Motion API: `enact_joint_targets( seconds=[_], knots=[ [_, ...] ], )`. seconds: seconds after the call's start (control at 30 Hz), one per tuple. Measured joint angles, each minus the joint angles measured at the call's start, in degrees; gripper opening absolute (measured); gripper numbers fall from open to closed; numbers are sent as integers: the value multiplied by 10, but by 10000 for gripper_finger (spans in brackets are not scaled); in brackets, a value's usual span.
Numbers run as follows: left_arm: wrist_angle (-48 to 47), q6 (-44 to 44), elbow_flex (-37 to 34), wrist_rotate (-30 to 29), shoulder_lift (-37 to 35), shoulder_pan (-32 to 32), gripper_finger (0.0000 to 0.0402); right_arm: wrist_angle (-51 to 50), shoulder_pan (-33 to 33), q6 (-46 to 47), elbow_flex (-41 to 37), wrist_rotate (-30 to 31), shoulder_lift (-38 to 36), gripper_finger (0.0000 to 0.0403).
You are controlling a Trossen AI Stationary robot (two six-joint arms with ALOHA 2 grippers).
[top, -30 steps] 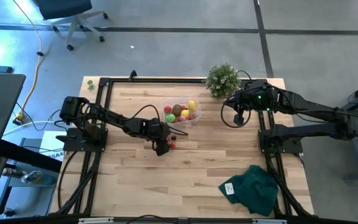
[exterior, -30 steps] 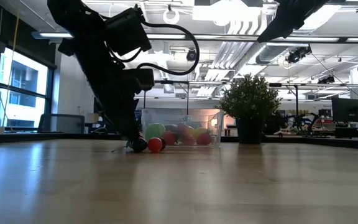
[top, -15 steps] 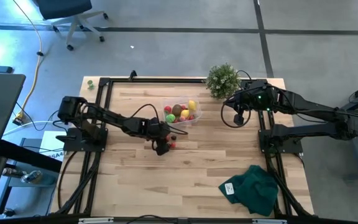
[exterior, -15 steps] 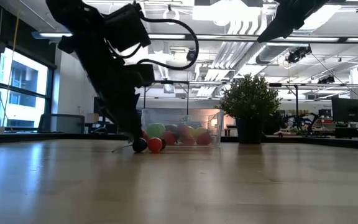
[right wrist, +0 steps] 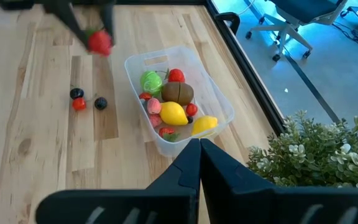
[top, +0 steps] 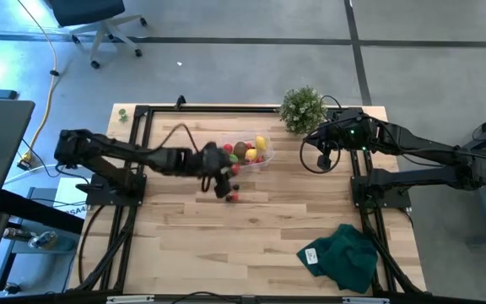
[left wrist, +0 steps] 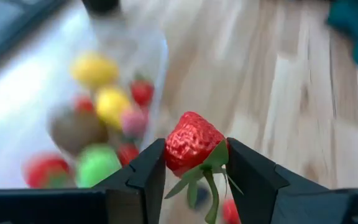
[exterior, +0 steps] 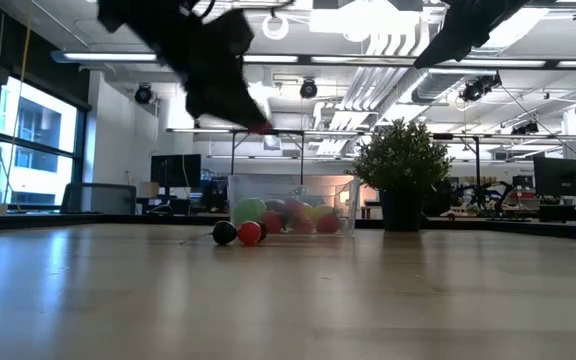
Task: Pick and placing Produce into tupperware
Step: Put the red strawberry into the transparent bin
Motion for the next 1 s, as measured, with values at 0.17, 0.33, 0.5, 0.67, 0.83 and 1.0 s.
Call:
enact_joint_targets(
  seconds=[0.17,0.33,0.5,0.67,0.83,1.0],
  knots=[
    [-59,80,103,47,6,74,140,0,0,0,0,0,0,0],
    [-227,136,230,83,75,143,140,0,0,0,0,0,0,0],
    [-352,170,315,122,168,191,140,0,0,0,0,0,0,0],
    [-360,183,327,169,223,209,140,0,0,0,0,0,0,0],
    [-365,187,325,178,254,211,140,0,0,0,0,0,0,0],
    [-372,189,325,175,267,211,140,0,0,0,0,0,0,0]
  ],
)
